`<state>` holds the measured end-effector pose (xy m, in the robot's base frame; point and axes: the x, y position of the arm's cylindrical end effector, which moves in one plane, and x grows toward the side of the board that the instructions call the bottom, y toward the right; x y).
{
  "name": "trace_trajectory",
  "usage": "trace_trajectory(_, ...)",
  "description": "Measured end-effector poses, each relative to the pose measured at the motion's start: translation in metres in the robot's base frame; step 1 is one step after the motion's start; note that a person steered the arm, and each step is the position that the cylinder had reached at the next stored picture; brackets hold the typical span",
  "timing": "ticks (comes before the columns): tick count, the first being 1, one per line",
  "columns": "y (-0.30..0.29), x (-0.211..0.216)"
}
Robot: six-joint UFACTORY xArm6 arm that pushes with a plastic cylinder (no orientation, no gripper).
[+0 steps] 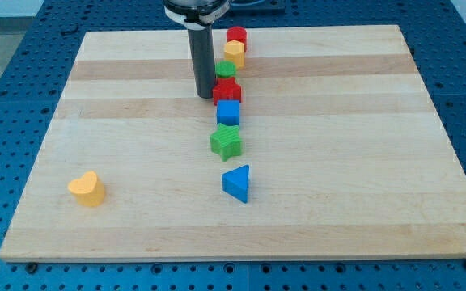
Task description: Point your arm to the yellow heart
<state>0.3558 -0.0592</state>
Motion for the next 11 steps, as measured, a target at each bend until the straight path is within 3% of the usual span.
trace_trajectory(4, 0.002, -0.003)
trace_trajectory(7, -0.079, -0.014)
trace_trajectory(11, -0.132, 0.082)
